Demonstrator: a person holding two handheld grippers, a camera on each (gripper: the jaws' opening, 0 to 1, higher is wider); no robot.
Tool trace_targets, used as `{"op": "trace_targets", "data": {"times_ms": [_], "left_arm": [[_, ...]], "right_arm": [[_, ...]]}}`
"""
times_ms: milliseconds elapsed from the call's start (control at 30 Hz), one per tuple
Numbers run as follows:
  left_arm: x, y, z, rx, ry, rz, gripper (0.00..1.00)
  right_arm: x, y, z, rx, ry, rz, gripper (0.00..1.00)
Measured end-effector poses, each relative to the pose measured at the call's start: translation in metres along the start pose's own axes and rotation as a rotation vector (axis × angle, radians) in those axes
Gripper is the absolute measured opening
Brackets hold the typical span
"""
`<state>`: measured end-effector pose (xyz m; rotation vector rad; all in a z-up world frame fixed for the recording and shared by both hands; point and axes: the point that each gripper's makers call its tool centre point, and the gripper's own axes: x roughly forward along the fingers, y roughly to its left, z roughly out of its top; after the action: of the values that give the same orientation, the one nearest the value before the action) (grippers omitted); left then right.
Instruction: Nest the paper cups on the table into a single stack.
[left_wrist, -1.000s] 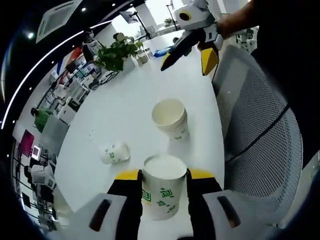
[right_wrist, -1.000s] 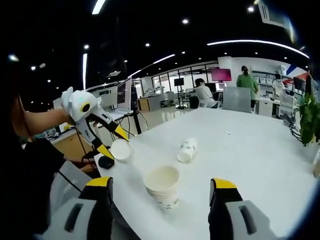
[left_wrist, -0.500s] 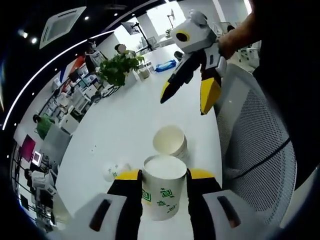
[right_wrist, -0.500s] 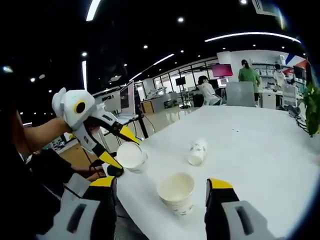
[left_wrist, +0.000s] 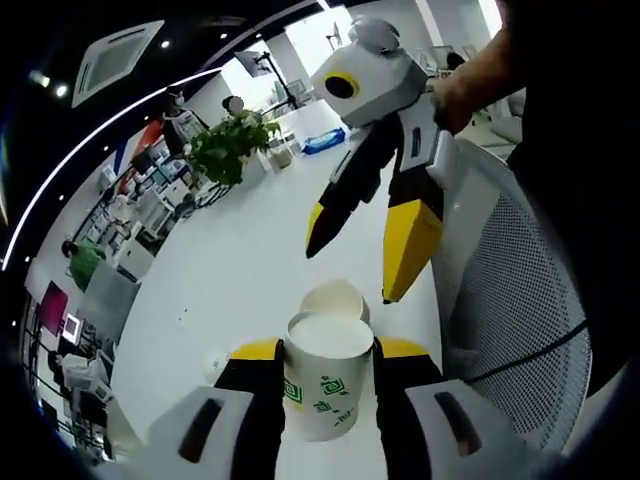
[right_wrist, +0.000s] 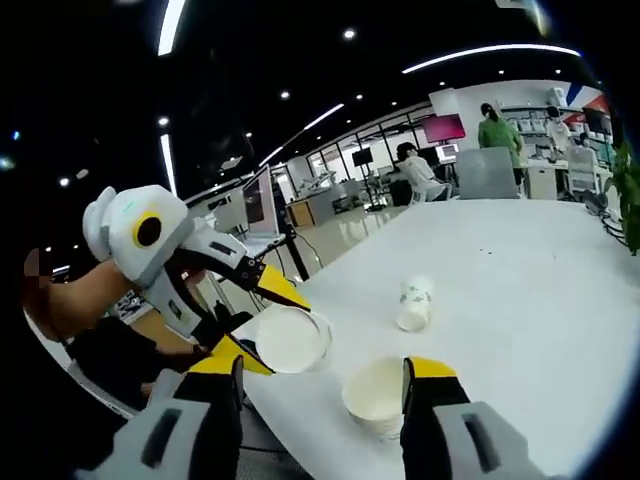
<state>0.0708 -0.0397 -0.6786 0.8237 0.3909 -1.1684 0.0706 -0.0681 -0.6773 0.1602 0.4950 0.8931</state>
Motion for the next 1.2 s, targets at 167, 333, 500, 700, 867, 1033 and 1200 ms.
{"op": "trace_targets", "data": {"times_ms": [167, 333, 500, 700, 867, 1033, 1200], "left_arm": [[0.005, -0.005, 0.008, 0.025, 0.006, -0.008, 0.32], [0.007, -0.008, 0.011, 0.047, 0.006, -0.014, 0.32], [0.009, -0.009, 0.014, 0.065, 0.001, -0.013, 0.32], [0.011, -0.010, 0.020, 0.079, -0.012, -0.015, 0.33], [0.013, -0.014, 0.024, 0.097, -0.012, -0.019, 0.33], [0.014, -0.015, 0.027, 0.117, -0.013, -0.020, 0.33], [0.014, -0.014, 0.027, 0.128, -0.010, -0.017, 0.33]], "right_arm": [[0.001, 0.005, 0.001, 0.037, -0.007, 0.014, 0.61], [0.002, 0.007, 0.003, 0.082, -0.010, 0.019, 0.58], [0.005, 0.010, 0.004, 0.162, -0.005, 0.037, 0.55], [0.012, 0.009, 0.001, 0.183, 0.029, 0.040, 0.52], [0.013, 0.010, -0.001, 0.210, 0.039, 0.043, 0.45], [0.015, 0.008, 0.000, 0.259, 0.037, 0.038, 0.40], [0.014, 0.006, -0.004, 0.278, 0.058, 0.024, 0.36]]}}
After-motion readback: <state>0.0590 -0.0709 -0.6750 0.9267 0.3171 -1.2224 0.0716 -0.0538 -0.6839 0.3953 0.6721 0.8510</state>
